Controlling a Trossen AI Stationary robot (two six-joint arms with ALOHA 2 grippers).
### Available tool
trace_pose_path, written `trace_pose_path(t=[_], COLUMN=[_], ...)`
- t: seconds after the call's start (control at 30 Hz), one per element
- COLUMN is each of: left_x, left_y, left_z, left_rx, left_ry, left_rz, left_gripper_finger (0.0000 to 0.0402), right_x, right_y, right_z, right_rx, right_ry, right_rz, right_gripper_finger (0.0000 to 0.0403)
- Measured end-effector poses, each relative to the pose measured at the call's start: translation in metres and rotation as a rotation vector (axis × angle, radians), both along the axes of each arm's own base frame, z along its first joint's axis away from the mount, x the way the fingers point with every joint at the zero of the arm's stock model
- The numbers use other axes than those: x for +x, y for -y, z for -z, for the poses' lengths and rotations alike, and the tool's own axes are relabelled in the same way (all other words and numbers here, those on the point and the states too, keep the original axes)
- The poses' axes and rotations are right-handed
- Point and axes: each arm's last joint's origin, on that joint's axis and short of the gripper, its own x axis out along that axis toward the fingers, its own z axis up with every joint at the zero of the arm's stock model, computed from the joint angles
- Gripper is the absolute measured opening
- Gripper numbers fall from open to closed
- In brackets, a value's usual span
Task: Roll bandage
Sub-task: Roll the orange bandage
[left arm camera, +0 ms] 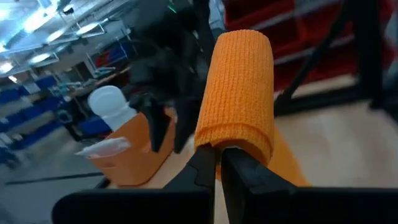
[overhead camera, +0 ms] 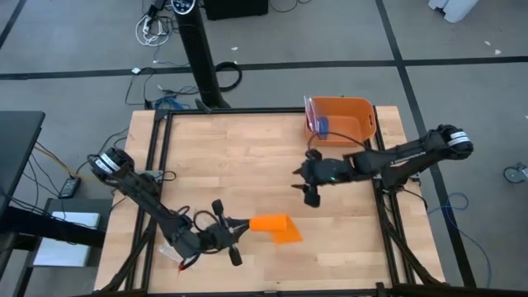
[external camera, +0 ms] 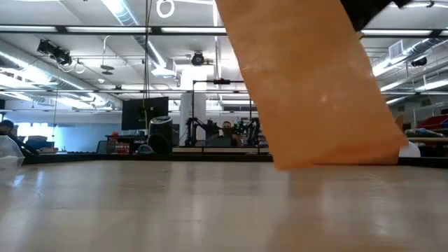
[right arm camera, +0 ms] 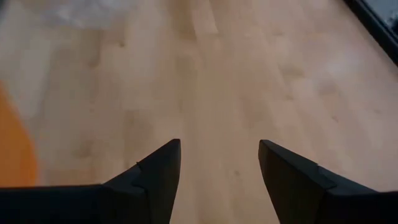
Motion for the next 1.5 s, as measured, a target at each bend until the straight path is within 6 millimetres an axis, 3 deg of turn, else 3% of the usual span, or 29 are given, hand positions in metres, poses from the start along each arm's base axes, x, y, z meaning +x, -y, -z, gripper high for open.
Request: trace_pose_path(t=[0.13,0.3,0.5,0.7,1.23,1.5], left_x=[-0.007,-0.016,-0.023,-0.026,-0.022,-0.021], left_y=[-0.006,-0.013,-0.02,-0.023,-0.029,-0.033], left_z=[-0.019,-0.039,-0.05,-0.056,-0.056,-0.056], left_rx=[-0.114,-0.169,-0.138,-0.132,-0.1,-0.078], left_ry=[0.062,0.104,0.082,0.096,0.083,0.074], left_rz=[0.041,0.064,0.073,0.07,0.016,-0.034], left_gripper_finger=[0.0014,0.0014,0.0014,0.0014,0.0014,0.0014], right_x=[-0.019,-0.037,-0.043,-0.047,-0.029,-0.003], right_y=[-0.018,-0.04,-0.062,-0.071,-0.09,-0.099], right_z=[0.019,0.033,0.026,0.02,0.037,0.053], right_rx=[0.096,0.131,0.166,0.174,0.269,0.233], right_ry=[0.2,0.309,0.413,0.477,0.536,0.465], right_rz=[-0.049,-0.125,-0.175,-0.161,-0.197,-0.163], right_gripper_finger=[0.0227,0.0242,0.0265,0.0285,0.0286,0.028])
